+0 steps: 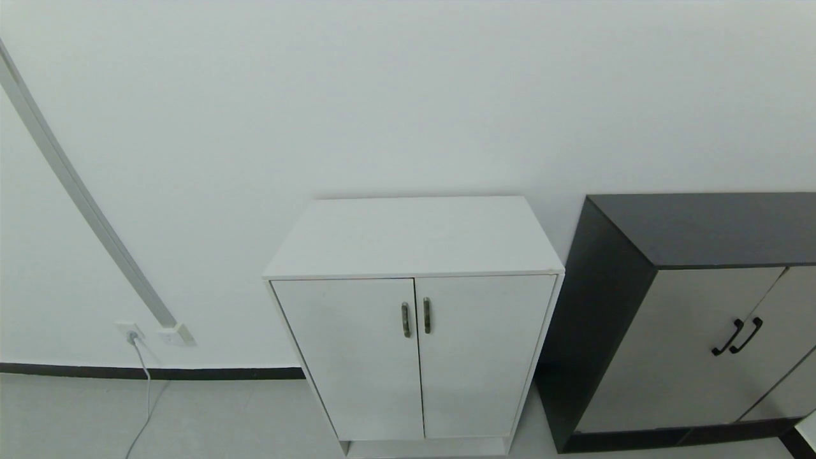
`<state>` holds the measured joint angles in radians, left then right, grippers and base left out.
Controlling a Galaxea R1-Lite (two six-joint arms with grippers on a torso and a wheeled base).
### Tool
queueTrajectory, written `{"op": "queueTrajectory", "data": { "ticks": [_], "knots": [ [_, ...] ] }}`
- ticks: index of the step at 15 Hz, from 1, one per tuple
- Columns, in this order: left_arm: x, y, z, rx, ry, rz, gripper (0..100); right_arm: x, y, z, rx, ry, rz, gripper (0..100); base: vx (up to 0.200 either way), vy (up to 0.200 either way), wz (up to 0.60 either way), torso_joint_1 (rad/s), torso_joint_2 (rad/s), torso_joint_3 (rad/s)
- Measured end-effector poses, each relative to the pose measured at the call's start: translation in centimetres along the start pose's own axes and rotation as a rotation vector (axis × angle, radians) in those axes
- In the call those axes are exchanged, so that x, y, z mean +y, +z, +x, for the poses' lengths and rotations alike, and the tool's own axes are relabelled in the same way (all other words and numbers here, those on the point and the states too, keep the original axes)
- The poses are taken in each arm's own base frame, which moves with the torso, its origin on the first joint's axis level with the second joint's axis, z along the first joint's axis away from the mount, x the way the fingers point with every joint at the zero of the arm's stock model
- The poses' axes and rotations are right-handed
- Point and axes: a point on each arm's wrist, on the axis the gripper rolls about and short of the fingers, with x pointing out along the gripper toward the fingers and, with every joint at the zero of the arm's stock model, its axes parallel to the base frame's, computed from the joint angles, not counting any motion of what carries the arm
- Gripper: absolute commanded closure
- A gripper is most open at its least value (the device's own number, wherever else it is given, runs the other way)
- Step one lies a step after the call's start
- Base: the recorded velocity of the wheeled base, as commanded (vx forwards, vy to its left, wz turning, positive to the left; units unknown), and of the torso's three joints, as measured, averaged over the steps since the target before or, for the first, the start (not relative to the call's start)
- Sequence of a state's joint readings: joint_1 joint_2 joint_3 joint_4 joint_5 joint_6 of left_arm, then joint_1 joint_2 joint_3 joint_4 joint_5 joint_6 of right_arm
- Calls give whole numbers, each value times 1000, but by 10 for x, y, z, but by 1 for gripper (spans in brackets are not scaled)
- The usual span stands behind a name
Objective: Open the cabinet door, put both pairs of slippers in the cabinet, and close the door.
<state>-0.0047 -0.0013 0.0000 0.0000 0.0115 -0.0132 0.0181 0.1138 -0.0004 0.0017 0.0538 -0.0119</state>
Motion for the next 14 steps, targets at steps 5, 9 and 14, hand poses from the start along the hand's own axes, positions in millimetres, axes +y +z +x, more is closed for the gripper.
{"op": "queueTrajectory", "data": {
  "ticks": [5, 9, 14],
  "knots": [
    [0, 0, 0, 0, 0, 0, 100, 1, -2, -7, -102, -32, 40, 100, 0, 0, 0, 0, 0, 0],
    [0, 0, 0, 0, 0, 0, 100, 0, -2, -8, -123, -70, 76, 100, 0, 0, 0, 0, 0, 0],
    [0, 0, 0, 0, 2, 4, 100, -1, -2, -9, -130, -104, 80, 100, 0, 0, 0, 0, 0, 0]
  ]
}}
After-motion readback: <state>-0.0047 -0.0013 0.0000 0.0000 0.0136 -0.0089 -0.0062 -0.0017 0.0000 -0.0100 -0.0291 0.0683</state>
